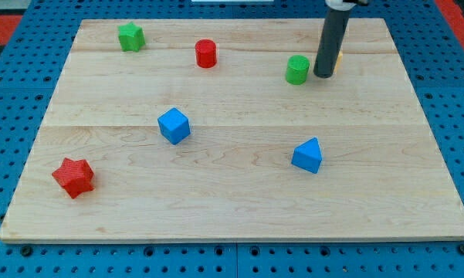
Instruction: Place the green circle to the right of the green star
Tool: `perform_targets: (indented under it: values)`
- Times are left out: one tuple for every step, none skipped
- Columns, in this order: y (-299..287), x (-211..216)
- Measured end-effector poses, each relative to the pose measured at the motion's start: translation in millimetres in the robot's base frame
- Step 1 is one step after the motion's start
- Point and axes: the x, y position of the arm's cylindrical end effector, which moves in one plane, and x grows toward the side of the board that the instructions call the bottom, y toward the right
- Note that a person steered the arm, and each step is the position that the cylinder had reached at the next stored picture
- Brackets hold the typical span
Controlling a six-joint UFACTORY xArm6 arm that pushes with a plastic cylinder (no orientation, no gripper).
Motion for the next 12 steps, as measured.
perform_targets:
  values:
    - [3,-14]
    - [3,-20]
    - [-3,-5]
    - [-53,12]
    - [-134,14]
    - [-121,-12]
    - [-116,-35]
    - [-153,-13]
    - [-186,3]
    - [-194,3]
    - [-225,4]
    - [-197,5]
